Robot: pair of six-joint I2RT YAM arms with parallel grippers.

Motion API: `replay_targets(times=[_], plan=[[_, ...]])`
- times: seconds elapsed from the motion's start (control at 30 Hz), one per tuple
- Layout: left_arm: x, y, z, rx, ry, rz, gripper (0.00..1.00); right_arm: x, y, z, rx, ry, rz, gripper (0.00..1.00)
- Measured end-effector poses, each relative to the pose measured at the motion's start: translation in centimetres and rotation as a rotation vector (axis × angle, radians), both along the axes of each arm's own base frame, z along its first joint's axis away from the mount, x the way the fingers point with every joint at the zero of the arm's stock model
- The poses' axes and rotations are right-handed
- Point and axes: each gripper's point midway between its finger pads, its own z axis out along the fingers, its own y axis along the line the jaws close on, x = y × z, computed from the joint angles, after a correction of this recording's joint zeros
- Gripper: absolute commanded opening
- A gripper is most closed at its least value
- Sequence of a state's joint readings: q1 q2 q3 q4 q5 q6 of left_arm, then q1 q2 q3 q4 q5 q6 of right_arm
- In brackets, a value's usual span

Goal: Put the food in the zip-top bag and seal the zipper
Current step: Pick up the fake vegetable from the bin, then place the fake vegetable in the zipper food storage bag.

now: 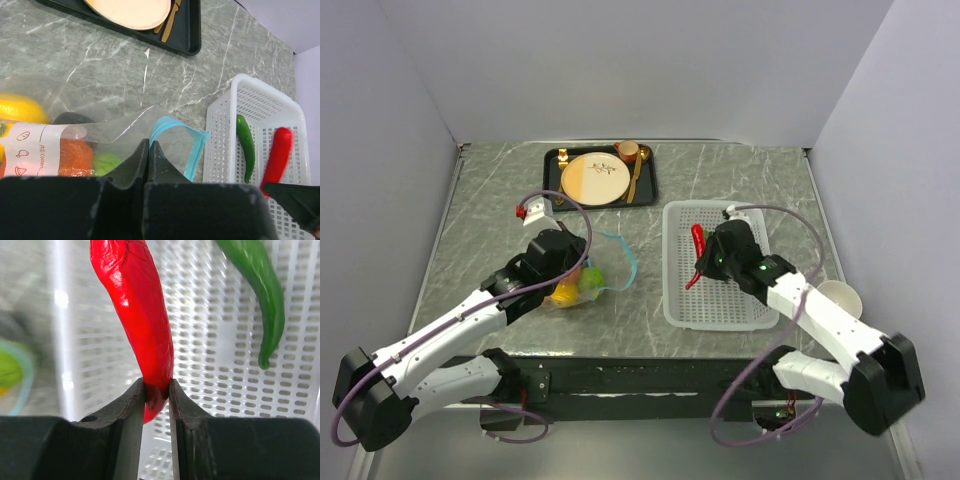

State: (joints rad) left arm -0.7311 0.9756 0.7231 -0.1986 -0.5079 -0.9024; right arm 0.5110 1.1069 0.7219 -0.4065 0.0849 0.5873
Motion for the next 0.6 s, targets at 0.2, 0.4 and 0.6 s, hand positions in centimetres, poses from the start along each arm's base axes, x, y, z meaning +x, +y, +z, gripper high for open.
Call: replay_targets(times=[0.2, 0.4, 0.6], plan=[[0.0, -0.1, 0.0, -0.002, 0.002, -0.005, 0.01, 0.2, 1.7, 4.2, 0.089, -0.095, 0.083, 0.16], [-0.1, -0.2, 0.0, -0.004, 0.004, -0.012, 0.01, -0.6, 6.3, 5.3, 0.107, -0.070, 0.288, 0.15], [-0.1, -0.1, -0.2, 0.013, 0.004, -0.019, 0.01, -3.4, 12.0, 6.2, 0.130, -0.045, 0.549, 0.15]])
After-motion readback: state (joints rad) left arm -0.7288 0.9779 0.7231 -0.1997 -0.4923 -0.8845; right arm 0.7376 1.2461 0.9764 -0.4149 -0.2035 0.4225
